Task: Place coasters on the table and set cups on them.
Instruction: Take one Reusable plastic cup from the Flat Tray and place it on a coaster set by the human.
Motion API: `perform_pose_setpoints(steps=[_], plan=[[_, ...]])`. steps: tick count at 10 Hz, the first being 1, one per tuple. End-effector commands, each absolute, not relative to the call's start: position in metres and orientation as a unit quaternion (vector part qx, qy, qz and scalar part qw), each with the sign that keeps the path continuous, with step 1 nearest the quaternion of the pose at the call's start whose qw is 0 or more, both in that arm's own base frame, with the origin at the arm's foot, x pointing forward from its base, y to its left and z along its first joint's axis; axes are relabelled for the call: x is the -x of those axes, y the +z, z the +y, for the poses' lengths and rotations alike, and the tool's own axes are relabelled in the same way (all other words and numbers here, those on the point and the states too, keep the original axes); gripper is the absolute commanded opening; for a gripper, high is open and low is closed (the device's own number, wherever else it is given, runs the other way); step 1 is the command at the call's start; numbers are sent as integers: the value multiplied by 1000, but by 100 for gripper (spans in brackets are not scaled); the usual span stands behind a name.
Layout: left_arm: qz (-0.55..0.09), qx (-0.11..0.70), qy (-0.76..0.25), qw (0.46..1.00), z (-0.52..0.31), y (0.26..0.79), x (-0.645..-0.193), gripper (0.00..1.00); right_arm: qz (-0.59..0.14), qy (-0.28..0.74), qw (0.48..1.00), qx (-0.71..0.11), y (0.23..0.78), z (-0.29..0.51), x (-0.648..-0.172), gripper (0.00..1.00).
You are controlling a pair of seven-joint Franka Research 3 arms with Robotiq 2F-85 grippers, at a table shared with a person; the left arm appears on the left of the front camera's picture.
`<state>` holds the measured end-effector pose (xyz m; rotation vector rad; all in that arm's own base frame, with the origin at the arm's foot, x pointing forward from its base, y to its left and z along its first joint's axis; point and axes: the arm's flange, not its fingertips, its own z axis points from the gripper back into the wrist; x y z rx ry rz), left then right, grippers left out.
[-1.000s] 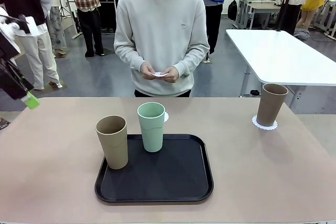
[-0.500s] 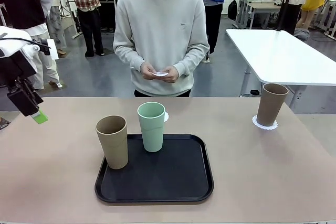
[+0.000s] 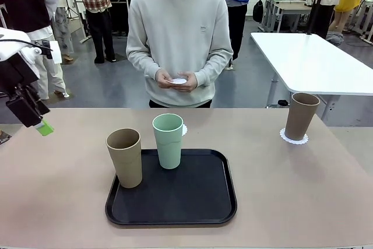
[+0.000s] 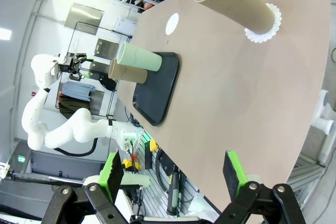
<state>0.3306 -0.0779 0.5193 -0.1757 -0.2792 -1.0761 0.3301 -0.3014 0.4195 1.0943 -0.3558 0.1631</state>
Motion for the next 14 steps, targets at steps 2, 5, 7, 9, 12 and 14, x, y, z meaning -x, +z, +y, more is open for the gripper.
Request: perform_pose_setpoints(steps=[2, 5, 7, 9, 12, 14], plan=[[-203, 155, -591, 765, -72, 477, -351, 100, -168, 76, 836, -517, 419, -301, -331, 100], [-286, 243, -604, 703, -43, 437, -361, 100, -168, 76, 836, -517, 419, -301, -331, 100], [-315, 327, -590, 667, -20, 417, -367, 100, -168, 76, 836, -517, 419, -301, -331, 100], [-330, 364, -585, 645, -21, 399, -371, 100, -168, 76, 836, -517, 419, -301, -331, 100], [-342, 369, -588, 633, -40, 370, -375, 100, -168, 76, 836, -517, 419, -301, -331, 100], [-343, 366, -579, 644, -49, 361, -376, 100, -168, 76, 836, -517, 419, -301, -331, 100]])
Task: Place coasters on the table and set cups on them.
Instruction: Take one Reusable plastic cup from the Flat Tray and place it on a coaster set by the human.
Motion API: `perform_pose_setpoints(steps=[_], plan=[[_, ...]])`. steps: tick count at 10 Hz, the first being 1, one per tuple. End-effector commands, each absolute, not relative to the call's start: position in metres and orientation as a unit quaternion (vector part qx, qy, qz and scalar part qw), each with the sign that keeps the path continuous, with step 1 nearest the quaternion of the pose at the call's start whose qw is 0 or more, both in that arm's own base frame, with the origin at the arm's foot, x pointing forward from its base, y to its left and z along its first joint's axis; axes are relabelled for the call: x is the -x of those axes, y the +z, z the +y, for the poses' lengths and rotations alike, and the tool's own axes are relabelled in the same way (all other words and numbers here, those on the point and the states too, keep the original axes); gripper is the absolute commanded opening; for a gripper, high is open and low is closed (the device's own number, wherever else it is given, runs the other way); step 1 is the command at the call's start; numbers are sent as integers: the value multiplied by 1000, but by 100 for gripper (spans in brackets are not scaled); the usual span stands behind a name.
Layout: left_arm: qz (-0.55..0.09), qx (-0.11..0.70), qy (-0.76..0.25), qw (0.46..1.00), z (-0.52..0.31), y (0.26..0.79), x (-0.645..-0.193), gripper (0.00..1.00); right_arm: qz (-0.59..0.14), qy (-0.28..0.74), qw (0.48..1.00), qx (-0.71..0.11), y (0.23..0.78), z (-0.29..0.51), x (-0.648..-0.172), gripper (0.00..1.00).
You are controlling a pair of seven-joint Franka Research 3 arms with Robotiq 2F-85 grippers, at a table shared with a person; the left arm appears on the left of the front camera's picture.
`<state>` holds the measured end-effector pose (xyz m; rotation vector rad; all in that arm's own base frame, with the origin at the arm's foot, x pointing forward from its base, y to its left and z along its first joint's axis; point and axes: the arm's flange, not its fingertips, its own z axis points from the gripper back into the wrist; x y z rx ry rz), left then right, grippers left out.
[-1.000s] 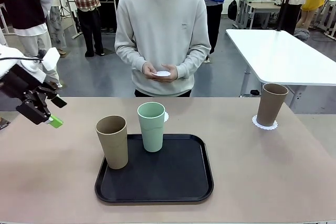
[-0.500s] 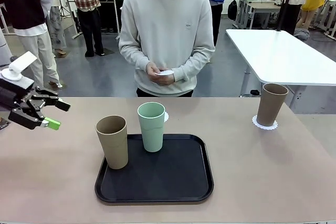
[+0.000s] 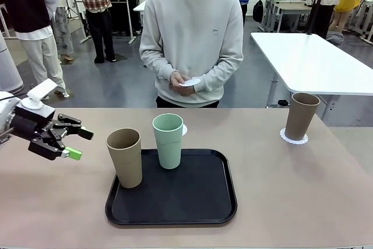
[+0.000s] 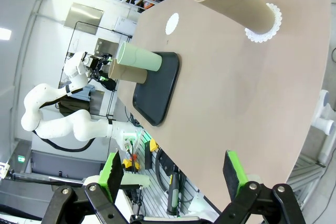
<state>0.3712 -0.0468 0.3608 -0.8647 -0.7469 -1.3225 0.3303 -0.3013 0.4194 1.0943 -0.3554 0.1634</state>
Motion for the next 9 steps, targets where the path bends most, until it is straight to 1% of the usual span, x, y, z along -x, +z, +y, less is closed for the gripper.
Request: perform_pose_setpoints(steps=[1, 4, 5, 9], plan=[[-352, 356, -573, 650, -52, 361, -377, 100, -168, 76, 836, -517, 419, -301, -331, 100], [-359, 313, -580, 661, -50, 362, -373, 100, -168, 76, 836, -517, 419, -301, -331, 100], [-336, 353, -574, 658, -50, 362, -378, 100, -168, 76, 836, -517, 419, -301, -331, 100], [-336, 353, -574, 658, -50, 362, -378, 100, -168, 76, 836, -517, 419, -301, -331, 100]])
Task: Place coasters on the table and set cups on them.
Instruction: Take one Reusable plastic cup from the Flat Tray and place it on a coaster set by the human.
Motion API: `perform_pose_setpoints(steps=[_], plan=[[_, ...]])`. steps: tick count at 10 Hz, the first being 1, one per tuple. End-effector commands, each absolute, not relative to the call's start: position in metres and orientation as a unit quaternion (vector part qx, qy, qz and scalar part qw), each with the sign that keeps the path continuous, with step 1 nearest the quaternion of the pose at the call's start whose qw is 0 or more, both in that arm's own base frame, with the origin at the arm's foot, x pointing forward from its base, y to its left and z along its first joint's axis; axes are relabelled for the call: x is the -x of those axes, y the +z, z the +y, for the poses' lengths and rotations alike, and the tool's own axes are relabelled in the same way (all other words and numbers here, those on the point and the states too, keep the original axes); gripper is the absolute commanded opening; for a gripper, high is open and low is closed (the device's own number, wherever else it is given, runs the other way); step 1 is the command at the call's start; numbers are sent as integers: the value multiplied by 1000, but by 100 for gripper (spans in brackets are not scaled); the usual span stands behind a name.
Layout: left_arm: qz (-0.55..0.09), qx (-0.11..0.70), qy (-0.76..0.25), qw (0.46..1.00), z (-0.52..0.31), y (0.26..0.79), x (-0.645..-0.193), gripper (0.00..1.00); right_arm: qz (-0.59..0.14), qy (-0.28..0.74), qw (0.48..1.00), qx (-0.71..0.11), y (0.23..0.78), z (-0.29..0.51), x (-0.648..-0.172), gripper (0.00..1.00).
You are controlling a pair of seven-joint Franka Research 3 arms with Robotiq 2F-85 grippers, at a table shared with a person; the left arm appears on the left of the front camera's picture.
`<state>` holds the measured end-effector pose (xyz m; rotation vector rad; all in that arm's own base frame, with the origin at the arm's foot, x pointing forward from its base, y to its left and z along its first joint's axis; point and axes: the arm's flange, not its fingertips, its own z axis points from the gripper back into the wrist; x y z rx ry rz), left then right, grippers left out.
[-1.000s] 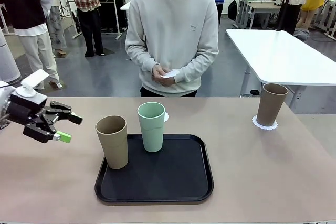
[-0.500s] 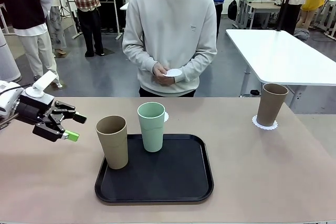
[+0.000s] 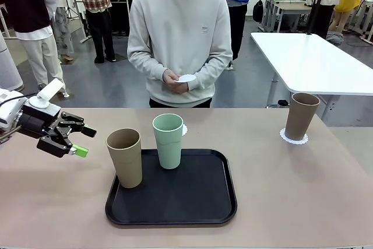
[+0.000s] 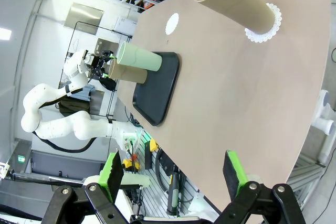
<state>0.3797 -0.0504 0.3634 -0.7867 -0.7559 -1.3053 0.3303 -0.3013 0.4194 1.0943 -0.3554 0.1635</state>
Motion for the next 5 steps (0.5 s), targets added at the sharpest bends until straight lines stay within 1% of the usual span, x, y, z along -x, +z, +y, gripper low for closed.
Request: perform_pose_setpoints(steps=[1, 2, 4, 5], plan=[[-334, 347, -577, 660, -50, 363, -380, 100, -168, 76, 836, -517, 419, -301, -331, 100], [-335, 351, -591, 645, -50, 355, -401, 100, -168, 76, 836, -517, 419, -301, -331, 100], [-364, 368, -594, 615, -53, 334, -418, 100, -168, 76, 836, -517, 419, -301, -331, 100], [-371, 376, -595, 606, -55, 325, -420, 100, -168, 76, 836, -517, 419, -301, -331, 100]])
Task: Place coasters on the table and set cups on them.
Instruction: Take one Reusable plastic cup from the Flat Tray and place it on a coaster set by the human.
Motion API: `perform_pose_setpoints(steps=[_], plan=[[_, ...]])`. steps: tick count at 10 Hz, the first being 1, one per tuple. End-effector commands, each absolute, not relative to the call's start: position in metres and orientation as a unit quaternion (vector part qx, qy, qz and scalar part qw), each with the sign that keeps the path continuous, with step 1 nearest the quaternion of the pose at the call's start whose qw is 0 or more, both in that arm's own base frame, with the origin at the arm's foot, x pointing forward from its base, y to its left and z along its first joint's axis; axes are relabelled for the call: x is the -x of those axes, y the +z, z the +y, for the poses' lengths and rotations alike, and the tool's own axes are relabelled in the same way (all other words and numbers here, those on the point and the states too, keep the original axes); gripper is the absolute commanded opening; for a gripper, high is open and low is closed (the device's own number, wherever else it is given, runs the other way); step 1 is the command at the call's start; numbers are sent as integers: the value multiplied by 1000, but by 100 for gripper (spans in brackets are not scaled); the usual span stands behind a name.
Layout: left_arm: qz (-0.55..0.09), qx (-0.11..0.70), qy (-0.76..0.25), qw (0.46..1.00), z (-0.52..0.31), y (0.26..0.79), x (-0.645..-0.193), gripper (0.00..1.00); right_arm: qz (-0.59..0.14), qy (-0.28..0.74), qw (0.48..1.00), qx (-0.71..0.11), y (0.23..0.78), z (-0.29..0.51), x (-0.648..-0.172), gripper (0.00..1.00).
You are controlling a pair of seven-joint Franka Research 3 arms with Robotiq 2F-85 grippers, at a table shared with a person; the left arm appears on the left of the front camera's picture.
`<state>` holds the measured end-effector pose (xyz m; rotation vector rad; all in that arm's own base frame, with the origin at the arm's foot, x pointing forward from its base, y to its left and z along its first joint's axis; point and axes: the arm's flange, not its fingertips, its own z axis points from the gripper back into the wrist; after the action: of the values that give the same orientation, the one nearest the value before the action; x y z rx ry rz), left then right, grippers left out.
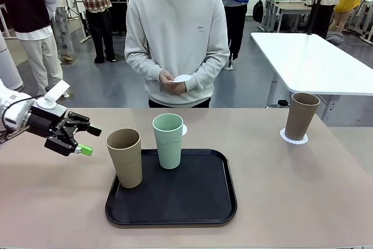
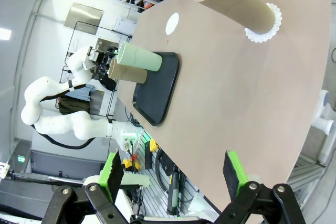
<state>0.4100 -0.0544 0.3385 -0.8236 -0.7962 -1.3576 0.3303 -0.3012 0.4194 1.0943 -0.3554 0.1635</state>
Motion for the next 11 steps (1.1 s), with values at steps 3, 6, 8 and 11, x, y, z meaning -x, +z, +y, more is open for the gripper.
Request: perform_pose_setpoints(steps=[3, 6, 8, 11], plan=[[-366, 403, -593, 593, -53, 310, -425, 100, -168, 76, 836, -517, 419, -301, -331, 100], [-354, 429, -589, 586, -58, 302, -427, 100, -168, 76, 836, -517, 419, -301, -331, 100], [-359, 432, -592, 578, -65, 295, -428, 100, -168, 76, 836, -517, 419, -301, -331, 100], [-366, 446, -601, 553, -74, 286, -428, 100, -168, 76, 836, -517, 419, -301, -331, 100]])
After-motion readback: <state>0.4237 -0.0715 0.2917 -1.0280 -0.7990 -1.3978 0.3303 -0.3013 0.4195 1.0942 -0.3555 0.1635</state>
